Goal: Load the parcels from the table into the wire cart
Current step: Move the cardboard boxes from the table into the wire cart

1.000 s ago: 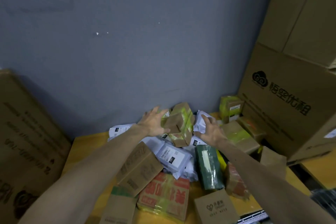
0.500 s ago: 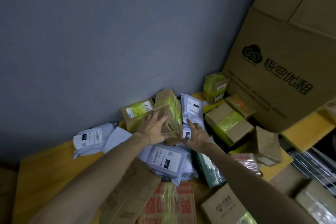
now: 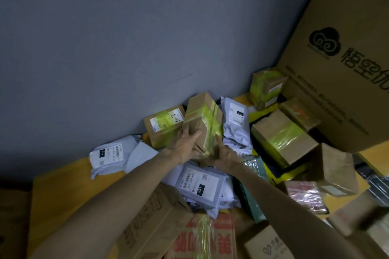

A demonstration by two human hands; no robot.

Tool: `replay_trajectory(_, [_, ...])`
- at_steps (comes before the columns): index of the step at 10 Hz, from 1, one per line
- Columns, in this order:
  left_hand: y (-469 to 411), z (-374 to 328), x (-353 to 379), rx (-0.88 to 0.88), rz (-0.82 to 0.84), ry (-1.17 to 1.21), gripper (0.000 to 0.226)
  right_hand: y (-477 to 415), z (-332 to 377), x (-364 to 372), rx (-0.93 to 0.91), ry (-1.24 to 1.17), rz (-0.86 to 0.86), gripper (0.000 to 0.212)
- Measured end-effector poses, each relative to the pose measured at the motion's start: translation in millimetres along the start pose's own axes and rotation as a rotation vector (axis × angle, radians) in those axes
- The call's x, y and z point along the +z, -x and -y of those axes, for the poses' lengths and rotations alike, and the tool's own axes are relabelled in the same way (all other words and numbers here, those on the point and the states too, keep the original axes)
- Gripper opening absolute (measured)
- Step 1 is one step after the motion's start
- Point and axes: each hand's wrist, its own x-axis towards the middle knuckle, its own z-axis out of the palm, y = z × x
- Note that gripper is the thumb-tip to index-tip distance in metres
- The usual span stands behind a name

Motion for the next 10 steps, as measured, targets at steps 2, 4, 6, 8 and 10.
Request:
replay_trajectory(2, [14, 18, 20, -0.014, -0.045, 0.239, 0.077, -6, 4, 5, 0.039, -0.173, 0.031, 0.131])
replay_trajectory(4, [11, 26, 26, -0.03, -0.072, 0.268, 0.115, -3, 13, 7, -0.025, -0.171, -0.103, 0.135])
replay_trajectory(6, [6, 18, 20, -0.103, -0.103, 0.239, 0.111, -11, 6, 0, -0.086, -0.176, -0.157, 0.12])
replay_trajectory(8, [3, 6, -6, -0.177, -0.084, 0.312, 0.109, -16, 3, -10, -0.083, -0.441, -0.027, 0.14])
replay_trajectory(10, [16, -1, -30, -0.187, -0.004, 0.482, 0.107, 5, 13, -48, -0.155, -0.431, 0.063, 0.1])
